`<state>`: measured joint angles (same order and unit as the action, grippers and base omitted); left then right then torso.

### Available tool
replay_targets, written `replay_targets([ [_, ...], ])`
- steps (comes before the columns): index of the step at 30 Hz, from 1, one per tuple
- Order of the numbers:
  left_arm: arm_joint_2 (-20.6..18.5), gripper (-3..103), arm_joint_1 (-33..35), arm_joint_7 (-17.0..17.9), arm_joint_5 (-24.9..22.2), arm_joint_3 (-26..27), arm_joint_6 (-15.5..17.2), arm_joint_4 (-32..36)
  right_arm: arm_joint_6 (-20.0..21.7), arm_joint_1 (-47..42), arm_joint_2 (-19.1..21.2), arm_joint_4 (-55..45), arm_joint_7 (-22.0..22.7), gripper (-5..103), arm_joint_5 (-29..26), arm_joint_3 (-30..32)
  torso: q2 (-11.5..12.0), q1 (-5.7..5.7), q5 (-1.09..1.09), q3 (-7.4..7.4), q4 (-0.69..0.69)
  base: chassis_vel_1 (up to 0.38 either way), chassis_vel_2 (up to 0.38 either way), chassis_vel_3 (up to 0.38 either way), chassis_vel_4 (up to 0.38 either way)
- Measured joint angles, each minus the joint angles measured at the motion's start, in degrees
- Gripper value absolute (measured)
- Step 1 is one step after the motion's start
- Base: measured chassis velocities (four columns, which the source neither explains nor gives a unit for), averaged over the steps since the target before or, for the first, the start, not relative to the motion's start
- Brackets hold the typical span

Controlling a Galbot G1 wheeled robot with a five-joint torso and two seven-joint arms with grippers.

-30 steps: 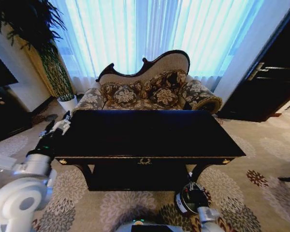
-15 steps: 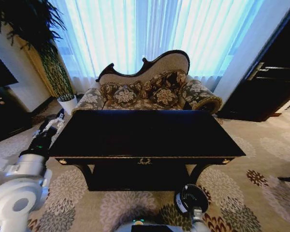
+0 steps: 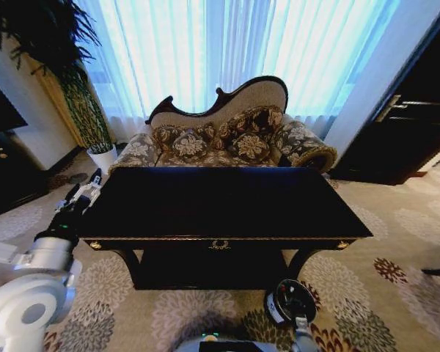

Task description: Move to the front of the table and place the trash on the table into the trash bin.

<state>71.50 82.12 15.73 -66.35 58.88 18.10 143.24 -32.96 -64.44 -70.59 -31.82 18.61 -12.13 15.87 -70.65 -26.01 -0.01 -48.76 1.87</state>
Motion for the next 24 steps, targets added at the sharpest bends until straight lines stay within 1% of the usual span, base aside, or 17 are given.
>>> replay_targets([
  [3, 0.4, 100, 0.3, 0.0, -0.1, 0.0, 0.0, 0.0, 0.6, 1.9, 0.2, 3.2, 1.8, 1, 0.9, 0.4, 0.0, 0.0, -0.01, 0.0, -0.01, 0.0, 0.0, 0.0, 0.0],
  [5, 0.4, 100, 0.3, 0.0, -0.1, 0.0, 0.0, 0.0, 0.7, 2.2, 0.1, 3.6, 2.1, 1, 1.1, 0.5, 0.0, 0.0, -0.01, 0.0, -0.01, 0.0, 0.0, 0.0, 0.0],
  [7, -0.2, 100, 0.1, 0.0, -0.1, 0.0, 0.0, 0.0, 1.5, 2.5, -0.2, 4.3, 3.3, 1, 2.0, 0.8, 0.0, 0.0, 0.0, 0.0, -0.01, 0.0, 0.0, 0.0, 0.0],
  [13, -0.5, 100, -0.4, -0.1, -0.4, -0.1, 0.0, 0.0, 2.6, 2.5, -1.0, 4.7, 4.1, 1, 2.3, 1.1, 0.0, 0.0, 0.0, 0.0, -0.01, 0.0, 0.0, 0.0, 0.0],
  [14, -0.5, 100, -0.4, -0.1, -0.4, -0.3, 0.0, 0.0, 2.8, 2.5, -1.1, 4.8, 4.1, -1, 2.3, 1.1, 0.0, 0.0, 0.0, 0.0, -0.01, 0.0, 0.0, 0.0, 0.0],
  [17, -0.4, 100, -0.6, -0.2, -0.1, -0.6, 0.0, 0.0, 3.6, 2.3, -1.8, 4.4, 4.1, 14, 2.3, 1.0, 0.0, 0.0, 0.0, 0.0, -0.01, 0.0, 0.0, 0.0, 0.0],
  [19, -0.4, 100, -0.6, -0.2, -0.1, -0.6, 0.0, 0.0, 3.6, 2.2, -1.9, 4.2, 4.1, 14, 2.3, 1.0, 0.0, 0.0, 0.0, 0.0, -0.01, 0.0, 0.0, 0.0, 0.0],
  [20, -0.3, 100, -0.6, -0.2, 0.0, -0.7, 0.0, 0.0, 3.6, 1.8, -2.1, 3.4, 4.0, 20, 2.3, 0.8, 0.0, 0.0, 0.0, 0.0, 0.0, 0.0, 0.0, 0.0, 0.0],
  [21, -0.2, 100, -0.5, -0.2, 0.0, -0.9, -0.1, 0.0, 3.6, 1.3, -2.2, 2.5, 3.8, 30, 2.3, 0.6, 0.0, 0.0, 0.0, 0.0, -0.01, 0.0, 0.0, 0.0, 0.0],
  [23, -0.2, 100, -0.5, -0.2, 0.0, -1.1, -0.1, 0.0, 3.6, 1.0, -2.2, 2.0, 3.8, 30, 2.3, 0.6, 0.0, 0.01, 0.0, 0.0, -0.01, 0.0, 0.0, 0.0, 0.0],
  [24, -0.2, 100, -0.4, -0.2, 0.0, -1.2, -0.1, 0.0, 3.5, 0.9, -2.2, 1.8, 3.8, 36, 2.3, 0.6, 0.0, 0.0, -0.01, 0.0, -0.01, 0.0, 0.0, 0.0, 0.0],
])
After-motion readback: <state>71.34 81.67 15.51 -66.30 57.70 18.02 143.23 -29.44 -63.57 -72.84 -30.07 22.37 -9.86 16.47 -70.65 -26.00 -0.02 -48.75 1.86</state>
